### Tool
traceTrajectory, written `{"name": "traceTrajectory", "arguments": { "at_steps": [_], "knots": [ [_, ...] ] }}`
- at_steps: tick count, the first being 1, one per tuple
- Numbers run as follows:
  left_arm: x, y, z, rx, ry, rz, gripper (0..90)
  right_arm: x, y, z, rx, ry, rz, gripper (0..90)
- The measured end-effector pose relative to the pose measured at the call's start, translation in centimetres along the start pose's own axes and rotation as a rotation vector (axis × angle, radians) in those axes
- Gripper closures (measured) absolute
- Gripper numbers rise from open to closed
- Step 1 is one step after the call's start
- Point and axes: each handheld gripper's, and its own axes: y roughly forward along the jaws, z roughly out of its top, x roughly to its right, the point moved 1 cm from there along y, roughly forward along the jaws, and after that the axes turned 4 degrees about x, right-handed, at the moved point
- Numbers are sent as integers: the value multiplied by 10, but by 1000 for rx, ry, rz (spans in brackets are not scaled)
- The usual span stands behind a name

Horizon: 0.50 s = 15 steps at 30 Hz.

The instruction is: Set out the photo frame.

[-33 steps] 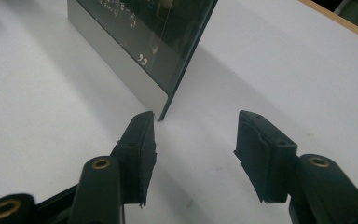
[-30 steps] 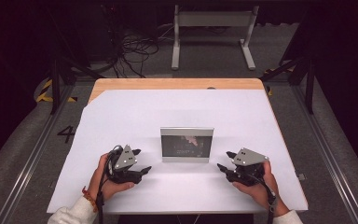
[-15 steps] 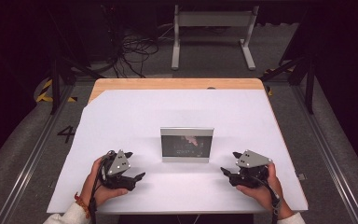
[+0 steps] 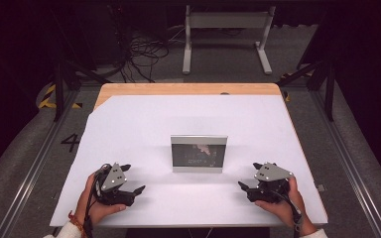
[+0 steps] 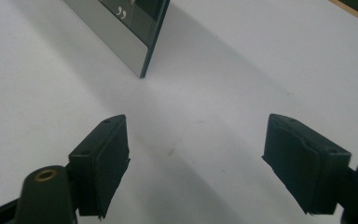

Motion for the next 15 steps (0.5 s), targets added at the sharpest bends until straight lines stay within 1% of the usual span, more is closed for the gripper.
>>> {"name": "traceTrajectory", "arguments": {
  "at_steps": [3,6,12,15],
  "knots": [
    [-1,-2,-4,-5,-2,3,174,0,-1,-3,-3,0,4,208],
    [-1,-3,-7,-18,5,5,174,2,-3,-5,-1,5,-1,204],
    [-2,-6,-14,-32,-7,10,170,5,-9,-14,5,31,-1,195],
    [-3,-11,-17,-28,-14,17,169,6,-9,-19,-12,32,-6,191]
  ]
}}
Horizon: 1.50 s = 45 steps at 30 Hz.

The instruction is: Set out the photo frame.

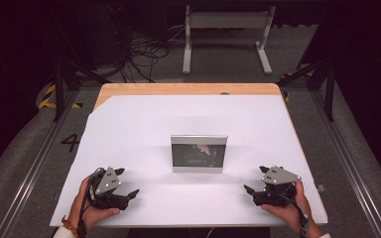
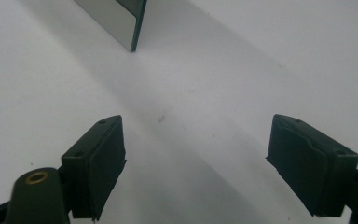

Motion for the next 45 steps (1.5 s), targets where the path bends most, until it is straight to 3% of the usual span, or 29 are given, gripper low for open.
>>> {"name": "traceTrajectory", "arguments": {
  "at_steps": [5,12,18,22,45],
  "knots": [
    [-6,-9,-7,15,-34,16,166,1,-3,-6,-7,0,-12,186],
    [-7,-13,-11,23,-47,19,165,2,-4,-7,-2,6,-20,178],
    [-6,-14,-12,18,-29,20,163,1,-3,-5,-2,-4,-27,175],
    [-7,-16,-12,36,-36,19,161,-1,-4,-3,2,-14,-32,173],
    [-7,-11,-12,21,-39,14,155,-1,-3,-4,3,-19,-37,164]
  ]
}}
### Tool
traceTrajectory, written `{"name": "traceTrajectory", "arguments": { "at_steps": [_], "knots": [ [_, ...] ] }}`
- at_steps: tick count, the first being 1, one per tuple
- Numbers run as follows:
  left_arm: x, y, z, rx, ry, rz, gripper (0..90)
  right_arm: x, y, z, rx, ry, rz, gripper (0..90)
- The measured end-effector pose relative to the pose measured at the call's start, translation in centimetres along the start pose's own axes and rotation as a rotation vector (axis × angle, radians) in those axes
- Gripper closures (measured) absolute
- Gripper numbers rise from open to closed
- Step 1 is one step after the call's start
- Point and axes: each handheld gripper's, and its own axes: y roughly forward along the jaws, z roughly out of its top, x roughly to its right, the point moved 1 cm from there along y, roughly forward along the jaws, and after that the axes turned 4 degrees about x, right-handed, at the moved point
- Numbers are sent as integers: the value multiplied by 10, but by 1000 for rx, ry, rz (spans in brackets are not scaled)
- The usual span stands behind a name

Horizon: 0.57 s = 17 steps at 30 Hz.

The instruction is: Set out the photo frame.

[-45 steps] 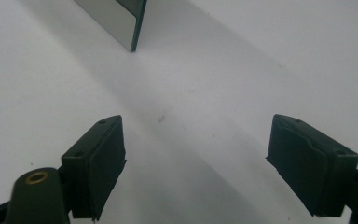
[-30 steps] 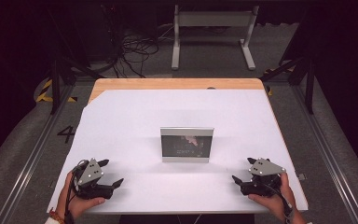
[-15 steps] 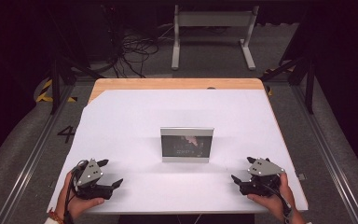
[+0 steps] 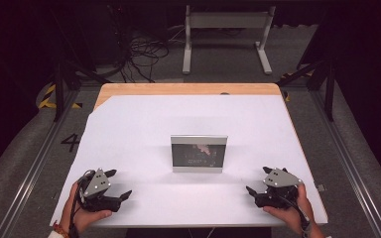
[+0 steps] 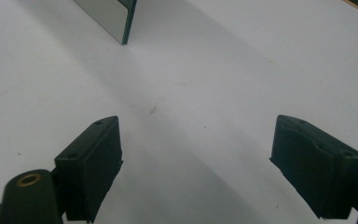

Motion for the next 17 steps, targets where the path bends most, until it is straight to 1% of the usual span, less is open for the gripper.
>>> {"name": "traceTrajectory", "arguments": {
  "at_steps": [6,17],
  "knots": [
    [0,1,0,-5,4,4,150,0,0,0,0,5,2,161],
    [-1,4,1,-6,-5,3,149,1,0,-2,-2,7,-1,157]
  ]
}}
